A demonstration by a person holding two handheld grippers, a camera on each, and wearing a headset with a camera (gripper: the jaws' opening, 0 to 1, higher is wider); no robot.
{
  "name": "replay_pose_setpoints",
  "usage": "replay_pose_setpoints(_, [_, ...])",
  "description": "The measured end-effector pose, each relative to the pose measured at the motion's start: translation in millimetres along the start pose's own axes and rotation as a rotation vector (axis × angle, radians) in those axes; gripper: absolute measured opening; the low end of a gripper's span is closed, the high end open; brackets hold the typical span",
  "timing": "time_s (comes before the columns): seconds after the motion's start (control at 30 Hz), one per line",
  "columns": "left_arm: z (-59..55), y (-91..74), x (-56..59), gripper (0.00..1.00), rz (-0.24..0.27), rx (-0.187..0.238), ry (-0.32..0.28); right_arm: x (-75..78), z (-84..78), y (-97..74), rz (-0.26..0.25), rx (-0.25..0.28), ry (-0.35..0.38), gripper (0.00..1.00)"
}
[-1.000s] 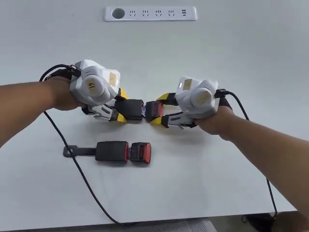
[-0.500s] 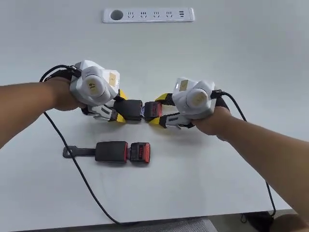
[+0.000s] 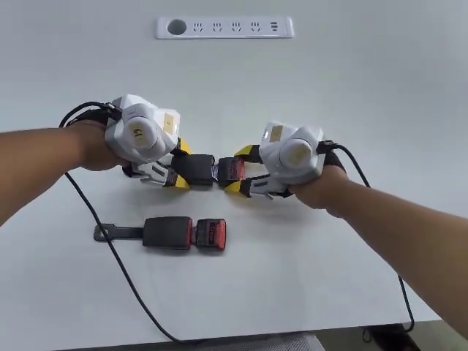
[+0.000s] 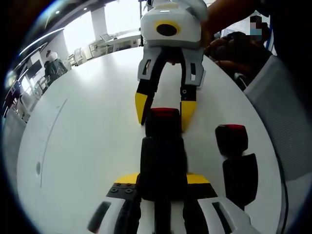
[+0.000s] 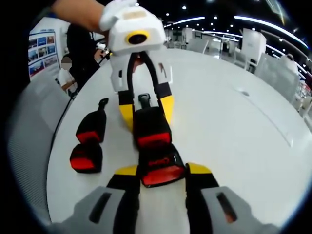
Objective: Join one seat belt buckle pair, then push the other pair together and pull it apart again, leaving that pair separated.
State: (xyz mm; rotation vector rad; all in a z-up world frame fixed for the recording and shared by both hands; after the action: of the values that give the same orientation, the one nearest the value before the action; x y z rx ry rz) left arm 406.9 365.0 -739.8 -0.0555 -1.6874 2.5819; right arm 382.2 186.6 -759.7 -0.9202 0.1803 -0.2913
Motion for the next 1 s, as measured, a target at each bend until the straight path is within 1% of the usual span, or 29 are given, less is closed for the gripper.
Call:
replay_pose_setpoints(0.23, [-1.6, -0.7, 0.4, 0.33, 0.000, 0.012, -0.009, -0.1, -0.9, -0.8, 0.000, 0.004, -0.001, 0.36])
replay_pose_setpoints(0.37, [-4.5, -1.0, 0.6, 0.33, 0.003, 0.031, -0.022, 1.5, -2.8, -2.8, 0.003, 0.004, -0.001, 0.36])
replay_pose_setpoints(0.43, [-4.9, -0.9, 0.3, 0.33, 0.004, 0.036, -0.024, 2.7, -4.5, -5.8, 0.002, -0.007, -0.005, 0.36])
replay_pose_setpoints(0.6, [-5.1, -0.8, -0.2, 0.33, 0.002, 0.042, -0.027, 7.2, -13.6, -9.5, 0.014, -0.009, -0.011, 0.36])
replay_pose_setpoints(0.63, [-4.9, -0.8, -0.4, 0.33, 0.002, 0.042, -0.027, 6.1, -14.9, -11.2, 0.020, 0.001, -0.024, 0.36])
replay_pose_setpoints(0.73, [-4.6, -0.7, -0.6, 0.33, 0.002, 0.040, -0.033, 5.4, -15.9, -13.6, 0.022, -0.002, -0.050, 0.36])
replay_pose_setpoints(0.9, [-4.8, -0.1, -0.5, 0.34, 0.002, 0.046, -0.039, 7.4, -26.9, -20.0, 0.016, 0.018, -0.040, 0.36])
replay_pose_setpoints(1.0, [-5.6, 0.7, -0.4, 0.34, 0.002, 0.053, -0.046, 6.4, -32.6, -24.6, 0.015, 0.017, -0.040, 0.36])
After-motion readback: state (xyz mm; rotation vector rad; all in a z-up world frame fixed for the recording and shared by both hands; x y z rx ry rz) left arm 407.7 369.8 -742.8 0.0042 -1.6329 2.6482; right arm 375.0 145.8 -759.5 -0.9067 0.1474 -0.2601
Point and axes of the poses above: the centre of the closed fingertips' face, and the gripper's own axes: y roughly forward along the fingers, x roughly to its right, z roughly out of its top, the point moved 10 cm from there along -y, roughly backward along the fingers, and after that the axes turned 10 degrees about -x, right-handed, at the moved point
